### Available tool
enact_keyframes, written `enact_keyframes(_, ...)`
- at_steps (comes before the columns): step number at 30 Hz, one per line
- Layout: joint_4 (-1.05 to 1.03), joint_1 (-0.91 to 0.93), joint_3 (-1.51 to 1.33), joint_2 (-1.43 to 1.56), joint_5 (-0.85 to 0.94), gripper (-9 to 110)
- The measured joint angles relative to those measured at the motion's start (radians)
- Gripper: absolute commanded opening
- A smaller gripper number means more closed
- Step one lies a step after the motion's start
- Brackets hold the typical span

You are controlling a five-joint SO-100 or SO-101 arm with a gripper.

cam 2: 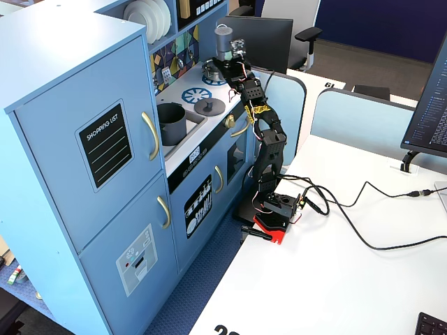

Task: Put salt in the gray recipient

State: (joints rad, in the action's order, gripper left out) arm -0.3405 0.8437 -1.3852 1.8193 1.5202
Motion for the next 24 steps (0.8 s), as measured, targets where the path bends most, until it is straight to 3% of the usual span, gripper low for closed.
enact_keyframes(24,0.259,0.038,-0.101,-0.265,-0.012,0)
